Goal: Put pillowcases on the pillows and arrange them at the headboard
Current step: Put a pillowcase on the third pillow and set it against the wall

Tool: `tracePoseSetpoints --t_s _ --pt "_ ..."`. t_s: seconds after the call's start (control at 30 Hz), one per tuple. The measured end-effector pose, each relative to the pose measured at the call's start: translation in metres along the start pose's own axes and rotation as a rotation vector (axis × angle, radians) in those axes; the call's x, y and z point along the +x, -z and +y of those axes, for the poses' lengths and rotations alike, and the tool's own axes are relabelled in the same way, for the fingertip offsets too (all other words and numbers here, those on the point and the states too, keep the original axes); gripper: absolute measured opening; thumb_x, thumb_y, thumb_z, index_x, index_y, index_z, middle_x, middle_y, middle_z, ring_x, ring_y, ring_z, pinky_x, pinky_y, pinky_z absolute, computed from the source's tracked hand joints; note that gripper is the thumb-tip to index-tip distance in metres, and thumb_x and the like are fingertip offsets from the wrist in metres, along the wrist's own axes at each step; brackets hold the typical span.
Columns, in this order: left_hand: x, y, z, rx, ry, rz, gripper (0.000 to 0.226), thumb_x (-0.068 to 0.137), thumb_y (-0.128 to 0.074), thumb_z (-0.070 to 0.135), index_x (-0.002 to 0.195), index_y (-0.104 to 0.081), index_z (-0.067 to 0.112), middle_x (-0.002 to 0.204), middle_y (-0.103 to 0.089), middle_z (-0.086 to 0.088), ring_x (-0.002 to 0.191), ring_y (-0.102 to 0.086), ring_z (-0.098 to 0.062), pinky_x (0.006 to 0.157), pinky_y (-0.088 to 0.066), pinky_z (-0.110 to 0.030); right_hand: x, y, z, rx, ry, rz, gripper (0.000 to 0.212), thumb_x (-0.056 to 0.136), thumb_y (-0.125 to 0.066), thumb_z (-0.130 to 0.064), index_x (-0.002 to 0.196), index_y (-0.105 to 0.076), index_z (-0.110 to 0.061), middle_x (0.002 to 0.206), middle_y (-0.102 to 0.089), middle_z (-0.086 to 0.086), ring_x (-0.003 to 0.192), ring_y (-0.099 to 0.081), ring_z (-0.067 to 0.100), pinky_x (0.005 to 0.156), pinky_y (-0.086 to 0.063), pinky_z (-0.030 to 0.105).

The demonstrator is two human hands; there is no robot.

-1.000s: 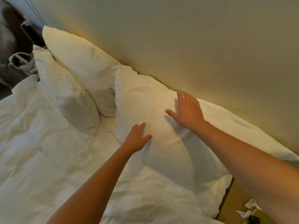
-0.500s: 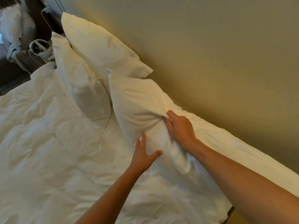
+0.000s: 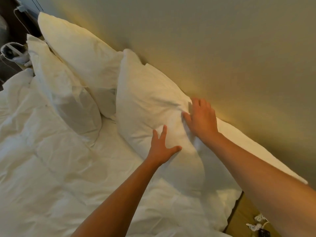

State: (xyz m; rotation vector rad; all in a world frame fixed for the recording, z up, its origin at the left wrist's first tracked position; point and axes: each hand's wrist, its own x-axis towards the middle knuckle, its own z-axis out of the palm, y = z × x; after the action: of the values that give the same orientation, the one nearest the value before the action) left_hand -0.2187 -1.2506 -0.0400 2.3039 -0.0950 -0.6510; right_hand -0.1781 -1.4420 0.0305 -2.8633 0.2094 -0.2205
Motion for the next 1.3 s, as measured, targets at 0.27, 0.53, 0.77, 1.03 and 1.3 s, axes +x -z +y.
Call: tracePoseSetpoints --t_s 0.27,0.53,0.77,1.03,1.3 --pt "0.008 -0.027 0.011 0.094 -0.019 0.089 0.119 0.077 -0.065 0.075 0.159 0.013 0.036 0.168 0.015 -0.015 0.155 -0.002 -0.037 0.124 -0.021 -0.048 -0.050 -0.027 0.070 -0.220 -0.065 -0.078 0.063 0.100 -0.025 -0.073 0.116 -0.052 -0.019 0.096 -0.066 0.007 0.079 -0.063 0.032 0.060 -0.043 0.038" --pt "-0.005 -0.066 0.042 0.121 -0.076 0.057 0.121 0.073 -0.066 0.078 0.155 0.017 0.047 0.165 0.029 -0.010 0.154 0.018 -0.036 0.122 -0.017 -0.051 -0.009 0.005 0.099 -0.080 0.117 0.070 0.040 0.104 -0.047 -0.053 0.090 -0.057 -0.017 0.062 -0.065 0.010 0.053 -0.060 0.038 0.048 -0.033 0.032" --pt "0.014 -0.078 0.045 0.195 0.047 -0.025 0.125 0.070 -0.068 0.079 0.157 0.015 0.043 0.164 0.029 -0.015 0.152 0.019 -0.042 0.121 -0.016 -0.055 -0.015 -0.002 0.113 -0.031 0.118 -0.070 0.032 0.106 -0.045 -0.048 0.103 -0.054 -0.017 0.088 -0.069 0.006 0.074 -0.066 0.033 0.057 -0.040 0.036" --pt "-0.020 -0.075 0.032 0.136 0.107 -0.025 0.106 0.082 -0.066 0.068 0.160 -0.001 0.038 0.170 -0.002 -0.007 0.156 -0.009 -0.028 0.121 -0.022 -0.046 -0.044 0.002 0.111 -0.003 0.090 -0.119 0.035 0.101 -0.056 -0.023 0.135 -0.054 -0.014 0.114 -0.061 0.009 0.101 -0.059 0.033 0.074 -0.049 0.043" --pt "-0.135 -0.046 -0.005 -0.132 0.268 0.136 0.083 0.092 -0.065 0.053 0.160 -0.023 0.029 0.163 -0.033 -0.003 0.147 -0.035 -0.023 0.117 -0.031 -0.038 -0.107 0.014 0.067 -0.067 0.322 -0.225 0.065 0.098 -0.061 -0.025 0.157 -0.039 -0.008 0.166 -0.031 0.020 0.154 -0.029 0.037 0.124 -0.028 0.052"
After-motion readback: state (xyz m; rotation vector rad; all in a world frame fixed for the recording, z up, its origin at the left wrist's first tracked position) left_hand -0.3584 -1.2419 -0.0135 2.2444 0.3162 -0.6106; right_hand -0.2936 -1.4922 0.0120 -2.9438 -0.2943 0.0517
